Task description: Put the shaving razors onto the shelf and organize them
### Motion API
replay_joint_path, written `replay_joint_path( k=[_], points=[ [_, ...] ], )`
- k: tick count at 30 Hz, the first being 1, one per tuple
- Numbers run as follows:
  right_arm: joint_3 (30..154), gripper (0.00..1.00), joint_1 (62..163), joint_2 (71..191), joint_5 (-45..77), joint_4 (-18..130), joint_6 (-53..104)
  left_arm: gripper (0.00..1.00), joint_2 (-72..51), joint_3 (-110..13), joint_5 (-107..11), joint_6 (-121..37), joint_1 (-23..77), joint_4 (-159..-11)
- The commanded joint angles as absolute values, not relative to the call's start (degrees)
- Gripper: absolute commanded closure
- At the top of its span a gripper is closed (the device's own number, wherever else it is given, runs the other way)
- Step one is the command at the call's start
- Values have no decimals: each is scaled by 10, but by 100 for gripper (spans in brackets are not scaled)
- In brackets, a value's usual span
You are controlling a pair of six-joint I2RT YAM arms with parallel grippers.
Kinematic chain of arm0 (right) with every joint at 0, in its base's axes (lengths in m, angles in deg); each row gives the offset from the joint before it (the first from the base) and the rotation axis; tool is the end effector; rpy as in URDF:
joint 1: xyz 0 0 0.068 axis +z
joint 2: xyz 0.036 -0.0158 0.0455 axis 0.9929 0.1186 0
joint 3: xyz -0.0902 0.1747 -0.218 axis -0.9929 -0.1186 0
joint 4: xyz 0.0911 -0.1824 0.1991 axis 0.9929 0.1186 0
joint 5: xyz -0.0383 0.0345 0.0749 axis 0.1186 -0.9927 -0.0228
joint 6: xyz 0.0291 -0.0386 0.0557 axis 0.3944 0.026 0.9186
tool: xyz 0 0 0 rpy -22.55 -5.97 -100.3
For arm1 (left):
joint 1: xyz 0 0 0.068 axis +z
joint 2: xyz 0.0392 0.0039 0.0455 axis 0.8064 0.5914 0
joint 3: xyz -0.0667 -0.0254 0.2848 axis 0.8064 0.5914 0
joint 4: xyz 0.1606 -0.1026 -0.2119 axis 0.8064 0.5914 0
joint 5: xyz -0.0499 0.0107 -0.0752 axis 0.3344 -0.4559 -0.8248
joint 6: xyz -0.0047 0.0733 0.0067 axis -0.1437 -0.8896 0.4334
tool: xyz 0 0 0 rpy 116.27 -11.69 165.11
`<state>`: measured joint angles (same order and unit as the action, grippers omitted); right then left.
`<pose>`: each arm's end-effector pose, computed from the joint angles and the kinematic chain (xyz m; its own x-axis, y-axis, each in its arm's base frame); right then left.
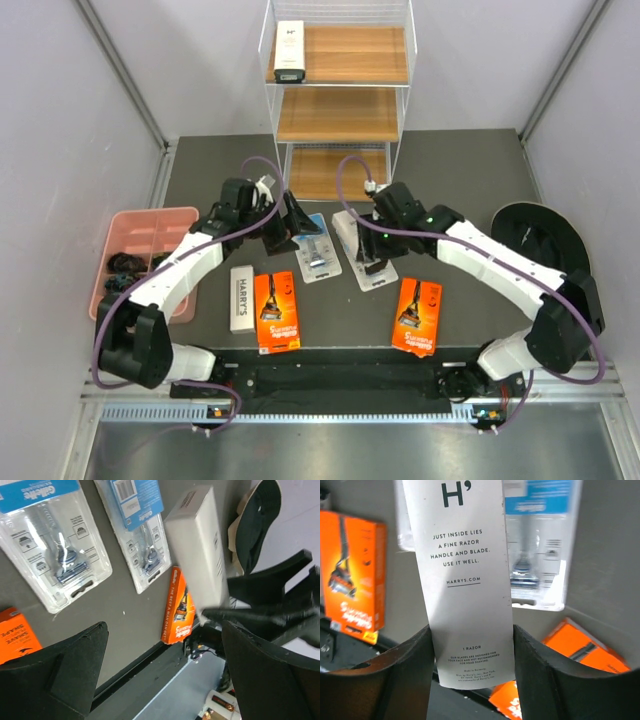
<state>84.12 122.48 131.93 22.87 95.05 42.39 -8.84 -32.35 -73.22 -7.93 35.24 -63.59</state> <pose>0.2603 0.2134 0.2777 -0.8310 -0.1581 -0.5334 -0.3287 0.9131 0.2414 0.2982 -0.1355 0.2676 -0.9044 -0.3242 -0.2775 0.0230 0.6122 -0.7904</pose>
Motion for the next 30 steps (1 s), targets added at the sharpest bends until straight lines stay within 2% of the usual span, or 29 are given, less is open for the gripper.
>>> replay_joint_path(
  k=[1,9,12,13,14,15,20,21,23,26,27,29,30],
  points=[
    [891,74,1277,1305,224,930,451,1,-99,-305,-761,-36,341,-716],
    [959,74,1338,1340,225,943,460,1,-92,-289,-741,3,305,-772],
    [967,74,1349,1345,224,939,464,7,-89,-285,-740,10,300,-781],
    [967,74,1351,1345,225,939,466,10,-92,-285,-735,11,299,-779],
    [967,74,1351,1345,227,940,468,23,-94,-283,-732,11,299,-778],
    [966,74,1351,1345,227,941,469,28,-101,-278,-728,11,299,-781],
    [957,74,1351,1339,226,938,474,45,-114,-268,-718,17,299,-794],
    [955,72,1352,1339,226,937,475,51,-115,-265,-719,19,299,-798],
    [952,69,1351,1339,223,932,477,56,-114,-263,-724,23,299,-807],
    [952,57,1352,1339,212,930,478,60,-113,-263,-730,24,299,-809],
    [954,48,1351,1339,214,932,478,61,-113,-263,-731,24,299,-808],
    [958,38,1351,1337,218,935,477,62,-111,-265,-734,17,299,-807],
    [961,29,1351,1333,225,940,475,63,-111,-266,-736,14,299,-807]
  ],
)
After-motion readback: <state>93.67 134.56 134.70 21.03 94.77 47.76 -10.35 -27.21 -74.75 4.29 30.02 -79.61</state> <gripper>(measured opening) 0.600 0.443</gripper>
